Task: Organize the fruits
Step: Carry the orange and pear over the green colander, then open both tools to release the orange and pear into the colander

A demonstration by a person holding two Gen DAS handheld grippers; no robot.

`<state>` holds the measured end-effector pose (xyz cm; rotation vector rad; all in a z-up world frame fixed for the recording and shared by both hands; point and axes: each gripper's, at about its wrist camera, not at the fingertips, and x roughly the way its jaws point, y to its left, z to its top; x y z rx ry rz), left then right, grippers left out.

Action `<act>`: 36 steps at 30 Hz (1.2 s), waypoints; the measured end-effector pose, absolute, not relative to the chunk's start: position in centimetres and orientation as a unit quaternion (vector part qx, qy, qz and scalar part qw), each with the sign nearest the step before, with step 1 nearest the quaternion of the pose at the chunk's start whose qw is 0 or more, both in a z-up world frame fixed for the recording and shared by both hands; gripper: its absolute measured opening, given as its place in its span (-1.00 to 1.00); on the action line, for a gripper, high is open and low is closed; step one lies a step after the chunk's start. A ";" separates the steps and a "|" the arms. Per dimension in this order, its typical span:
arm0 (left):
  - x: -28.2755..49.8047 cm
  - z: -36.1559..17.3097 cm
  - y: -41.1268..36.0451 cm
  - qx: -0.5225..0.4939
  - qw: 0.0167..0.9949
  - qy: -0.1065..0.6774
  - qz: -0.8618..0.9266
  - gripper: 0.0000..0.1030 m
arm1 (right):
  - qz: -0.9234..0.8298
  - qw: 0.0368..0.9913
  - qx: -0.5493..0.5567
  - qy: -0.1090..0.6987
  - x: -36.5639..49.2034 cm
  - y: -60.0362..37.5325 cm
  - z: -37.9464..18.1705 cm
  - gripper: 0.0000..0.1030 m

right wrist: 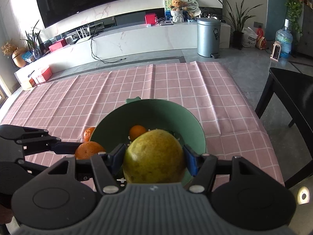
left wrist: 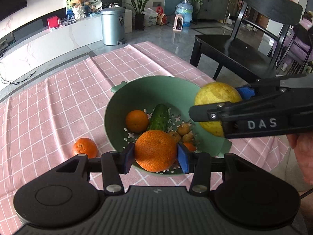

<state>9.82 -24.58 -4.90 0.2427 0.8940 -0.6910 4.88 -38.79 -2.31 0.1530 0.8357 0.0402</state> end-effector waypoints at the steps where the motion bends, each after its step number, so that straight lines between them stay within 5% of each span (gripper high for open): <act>1: 10.1 -5.2 -24.9 0.117 0.836 0.425 -0.326 0.03 | 0.020 0.909 0.078 0.408 5.5 -39.0 -2.8 0.17; 15: 11.7 -8.4 -28.2 0.131 0.819 0.453 -0.327 0.04 | 0.037 0.887 0.071 0.455 9.6 -39.6 -8.3 0.17; 36: 11.0 -5.7 -26.4 0.113 0.833 0.442 -0.313 0.29 | 0.018 0.903 0.043 0.426 8.3 -38.6 -4.9 0.21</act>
